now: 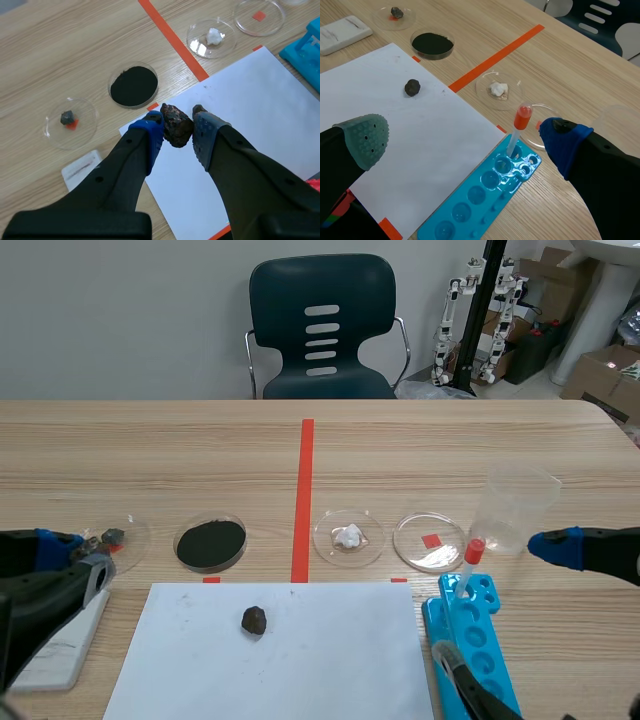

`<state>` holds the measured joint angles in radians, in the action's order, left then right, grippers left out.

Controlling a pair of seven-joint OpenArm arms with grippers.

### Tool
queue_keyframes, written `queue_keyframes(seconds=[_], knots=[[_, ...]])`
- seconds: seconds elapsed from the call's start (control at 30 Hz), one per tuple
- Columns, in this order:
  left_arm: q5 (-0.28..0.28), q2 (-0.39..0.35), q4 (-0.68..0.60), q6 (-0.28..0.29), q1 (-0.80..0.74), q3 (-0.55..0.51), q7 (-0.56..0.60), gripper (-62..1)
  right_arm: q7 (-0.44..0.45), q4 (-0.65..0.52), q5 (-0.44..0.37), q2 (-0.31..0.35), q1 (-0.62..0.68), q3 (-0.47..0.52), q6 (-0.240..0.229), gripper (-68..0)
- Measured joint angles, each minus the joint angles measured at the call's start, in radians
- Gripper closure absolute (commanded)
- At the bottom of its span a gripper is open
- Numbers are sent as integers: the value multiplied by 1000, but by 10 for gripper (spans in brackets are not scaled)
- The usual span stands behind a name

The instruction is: Put the right mineral back

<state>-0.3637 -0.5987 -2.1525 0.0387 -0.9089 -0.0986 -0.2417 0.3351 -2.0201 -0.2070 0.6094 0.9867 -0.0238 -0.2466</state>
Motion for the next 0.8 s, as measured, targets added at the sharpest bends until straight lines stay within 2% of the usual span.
queue_keyframes(seconds=[0.23, 0.5, 0.63, 0.8], knots=[[0, 0, 0, 0, 99, 53, -71, -26, 0, 0, 0, 0, 0, 0, 0, -638], [0, 0, 27, 16, 198, 134, -95, -27, 0, 0, 0, 0, 0, 0, 0, -638], [-13, 0, 93, 15, 313, 210, -208, -27, 0, 0, 0, 0, 0, 0, 0, -638], [-23, 0, 184, 10, 473, 349, -295, -27, 0, 0, 0, 0, 0, 0, 0, -638]])
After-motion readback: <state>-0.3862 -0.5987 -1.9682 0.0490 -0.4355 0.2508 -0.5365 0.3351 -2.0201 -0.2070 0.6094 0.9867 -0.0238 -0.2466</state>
